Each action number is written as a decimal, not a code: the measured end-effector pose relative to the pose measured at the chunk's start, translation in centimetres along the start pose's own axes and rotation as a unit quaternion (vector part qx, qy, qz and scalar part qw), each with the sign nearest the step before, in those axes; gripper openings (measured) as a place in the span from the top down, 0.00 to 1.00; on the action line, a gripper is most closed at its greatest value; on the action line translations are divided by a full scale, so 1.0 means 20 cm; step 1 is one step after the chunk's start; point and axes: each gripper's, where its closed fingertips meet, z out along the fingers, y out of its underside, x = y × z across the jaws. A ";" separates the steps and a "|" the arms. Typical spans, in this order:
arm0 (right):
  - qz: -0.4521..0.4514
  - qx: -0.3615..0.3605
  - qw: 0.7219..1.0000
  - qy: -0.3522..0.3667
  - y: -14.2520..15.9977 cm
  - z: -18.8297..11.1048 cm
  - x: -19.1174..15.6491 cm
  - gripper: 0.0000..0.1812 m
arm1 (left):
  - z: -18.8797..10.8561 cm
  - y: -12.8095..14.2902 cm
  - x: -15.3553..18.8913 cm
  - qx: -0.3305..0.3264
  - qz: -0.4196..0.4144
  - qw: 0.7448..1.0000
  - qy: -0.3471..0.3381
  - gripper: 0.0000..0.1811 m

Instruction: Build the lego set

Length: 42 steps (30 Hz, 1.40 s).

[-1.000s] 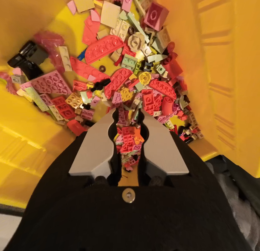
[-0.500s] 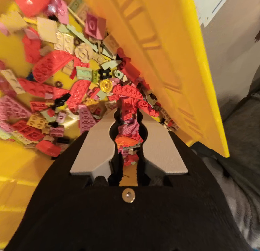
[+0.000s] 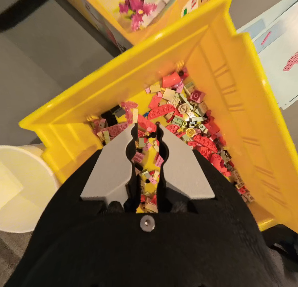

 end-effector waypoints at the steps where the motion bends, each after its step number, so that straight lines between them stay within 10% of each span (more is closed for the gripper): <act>1: 0.000 0.000 1.000 0.000 0.00 0.00 0.00 0.51 | 0.02 0.01 0.00 -0.009 -0.004 1.000 0.001 0.88; 11: -0.002 -0.001 1.000 -0.001 0.00 0.00 0.00 0.52 | 0.26 -0.09 0.09 -0.007 -0.013 0.999 0.038 0.82; 26: -0.009 -0.003 1.000 -0.004 0.01 0.00 -0.01 0.52 | 0.15 0.35 0.10 -0.212 -0.097 0.971 0.046 0.84; 36: -0.012 -0.004 1.000 -0.005 0.01 0.00 -0.01 0.52 | -0.16 0.12 -0.07 -0.020 -0.111 0.992 -0.053 0.84; 42: -0.016 -0.007 1.000 -0.001 0.01 0.00 0.00 0.52 | -0.25 0.23 -0.05 -0.042 -0.124 0.989 -0.067 0.81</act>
